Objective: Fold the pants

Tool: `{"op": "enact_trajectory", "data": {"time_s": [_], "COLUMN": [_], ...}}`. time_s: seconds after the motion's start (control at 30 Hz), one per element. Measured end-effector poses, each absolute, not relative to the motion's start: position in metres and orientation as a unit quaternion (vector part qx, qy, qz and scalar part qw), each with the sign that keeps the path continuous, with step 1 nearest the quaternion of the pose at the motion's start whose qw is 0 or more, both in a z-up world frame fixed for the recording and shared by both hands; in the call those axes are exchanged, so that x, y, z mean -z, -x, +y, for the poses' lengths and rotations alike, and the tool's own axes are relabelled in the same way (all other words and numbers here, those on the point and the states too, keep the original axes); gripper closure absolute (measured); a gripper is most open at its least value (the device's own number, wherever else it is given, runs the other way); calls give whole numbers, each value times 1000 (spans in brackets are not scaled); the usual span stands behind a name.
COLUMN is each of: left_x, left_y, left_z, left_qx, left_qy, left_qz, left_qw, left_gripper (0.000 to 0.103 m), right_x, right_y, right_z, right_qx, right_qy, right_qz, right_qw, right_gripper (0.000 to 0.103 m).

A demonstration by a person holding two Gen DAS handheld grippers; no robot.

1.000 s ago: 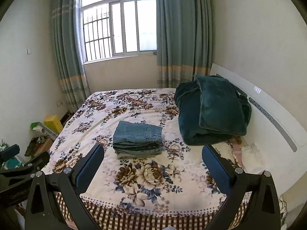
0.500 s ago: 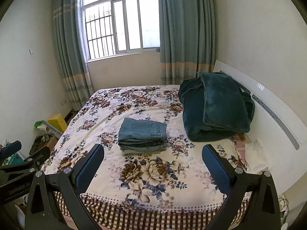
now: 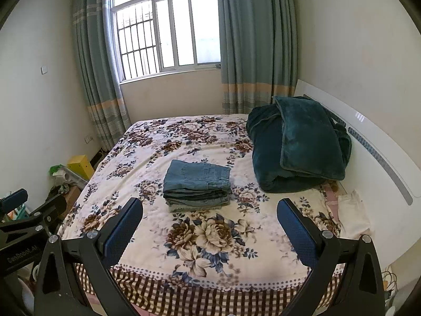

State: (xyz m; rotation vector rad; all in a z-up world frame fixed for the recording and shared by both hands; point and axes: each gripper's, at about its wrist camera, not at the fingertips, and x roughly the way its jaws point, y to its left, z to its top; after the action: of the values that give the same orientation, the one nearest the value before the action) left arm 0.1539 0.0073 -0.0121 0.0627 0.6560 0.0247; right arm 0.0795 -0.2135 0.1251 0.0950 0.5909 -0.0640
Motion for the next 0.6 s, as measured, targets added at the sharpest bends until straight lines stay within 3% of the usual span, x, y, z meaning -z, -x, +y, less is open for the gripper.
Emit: {"op": "enact_trajectory", "data": {"time_s": [0.6], "left_x": [12], "left_y": [-159], "left_z": [-7], "left_qx": [-5], "left_qy": [-29], "left_qz": [327], "left_qw": [945], "left_gripper": [2], "right_x": [-123], "right_y": [-79], "right_z": [-213], "right_qx": [34], "right_qy": [-48], "right_qz": [294], "right_qw": [954], "right_gripper": [0]}}
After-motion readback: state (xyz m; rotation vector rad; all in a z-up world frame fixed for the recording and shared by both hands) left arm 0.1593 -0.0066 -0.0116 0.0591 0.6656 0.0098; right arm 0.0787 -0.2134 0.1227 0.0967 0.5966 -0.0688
